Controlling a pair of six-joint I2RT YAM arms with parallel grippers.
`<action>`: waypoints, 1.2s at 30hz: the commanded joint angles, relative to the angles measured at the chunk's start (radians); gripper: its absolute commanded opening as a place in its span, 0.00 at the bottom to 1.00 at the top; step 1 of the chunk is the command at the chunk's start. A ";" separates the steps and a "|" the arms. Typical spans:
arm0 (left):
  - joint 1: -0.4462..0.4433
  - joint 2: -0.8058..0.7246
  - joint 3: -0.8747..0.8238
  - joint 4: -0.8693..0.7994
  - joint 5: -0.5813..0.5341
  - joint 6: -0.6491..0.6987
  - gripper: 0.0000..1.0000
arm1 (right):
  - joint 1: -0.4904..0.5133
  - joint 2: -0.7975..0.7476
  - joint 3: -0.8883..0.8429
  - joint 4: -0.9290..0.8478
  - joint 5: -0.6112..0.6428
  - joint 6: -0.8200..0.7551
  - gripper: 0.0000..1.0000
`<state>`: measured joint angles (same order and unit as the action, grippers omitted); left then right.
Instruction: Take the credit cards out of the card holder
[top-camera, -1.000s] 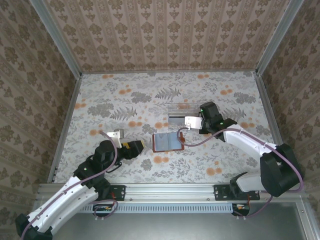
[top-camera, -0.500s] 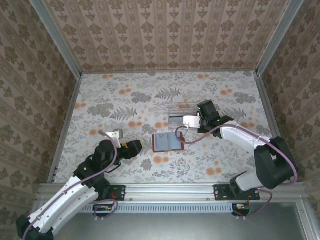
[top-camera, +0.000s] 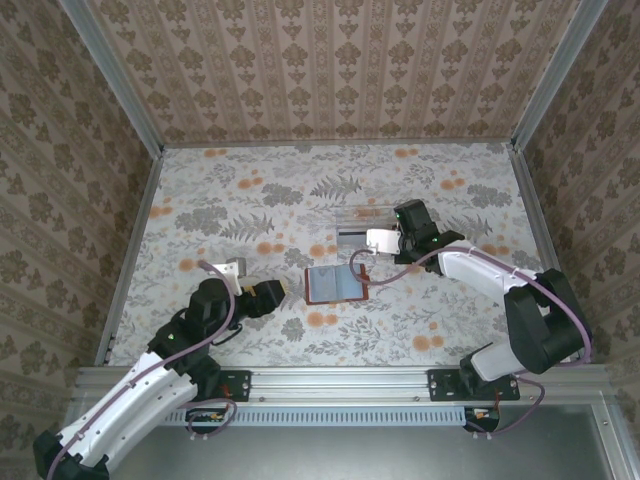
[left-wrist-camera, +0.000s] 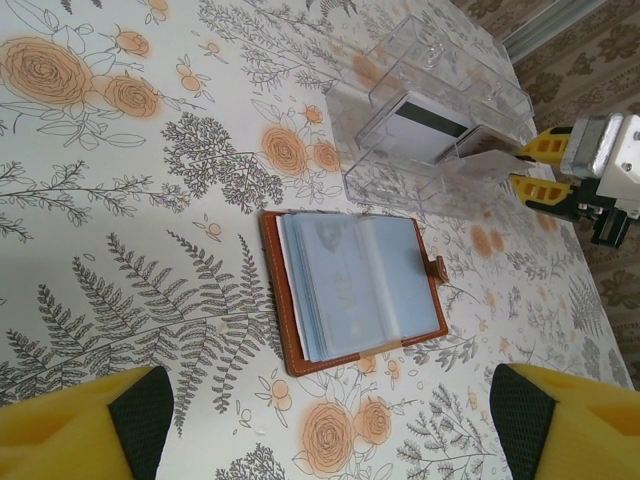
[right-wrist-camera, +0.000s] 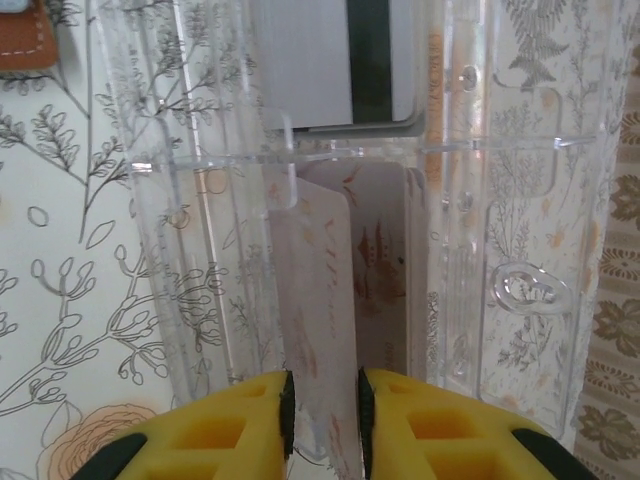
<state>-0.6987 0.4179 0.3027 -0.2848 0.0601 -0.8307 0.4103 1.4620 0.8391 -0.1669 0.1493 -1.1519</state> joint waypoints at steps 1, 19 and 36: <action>0.007 0.000 -0.011 0.013 0.017 -0.001 0.86 | -0.005 0.021 0.036 0.036 0.027 0.033 0.35; 0.018 0.017 -0.021 0.030 0.041 0.003 0.86 | 0.000 -0.039 0.078 0.060 0.034 0.225 0.36; -0.007 0.333 0.002 0.240 0.111 -0.037 0.85 | 0.242 -0.307 0.065 -0.190 0.040 1.256 0.33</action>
<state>-0.6914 0.7124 0.2798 -0.1120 0.1501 -0.8528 0.6308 1.1713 0.9375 -0.2878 0.2050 -0.1688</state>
